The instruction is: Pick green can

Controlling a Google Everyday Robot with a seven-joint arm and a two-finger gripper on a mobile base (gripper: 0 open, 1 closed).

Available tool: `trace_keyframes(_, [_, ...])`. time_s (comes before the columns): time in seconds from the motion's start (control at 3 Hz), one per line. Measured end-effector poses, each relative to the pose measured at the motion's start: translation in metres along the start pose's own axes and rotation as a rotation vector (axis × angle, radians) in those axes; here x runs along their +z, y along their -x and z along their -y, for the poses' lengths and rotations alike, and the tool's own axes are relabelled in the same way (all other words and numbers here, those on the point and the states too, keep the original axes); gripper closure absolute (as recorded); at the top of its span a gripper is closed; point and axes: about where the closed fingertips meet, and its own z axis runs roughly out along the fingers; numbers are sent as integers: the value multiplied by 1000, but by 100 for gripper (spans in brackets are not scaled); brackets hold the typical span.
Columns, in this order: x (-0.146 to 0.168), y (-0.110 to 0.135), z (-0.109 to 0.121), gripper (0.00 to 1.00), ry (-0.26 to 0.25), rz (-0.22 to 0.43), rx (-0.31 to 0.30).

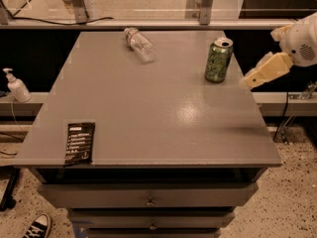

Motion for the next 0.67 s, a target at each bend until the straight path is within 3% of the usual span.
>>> trace_keyframes(0.33, [31,-2,1,0,52,91,95])
trace_keyframes(0.67, [51,1,7,0,68,188,132])
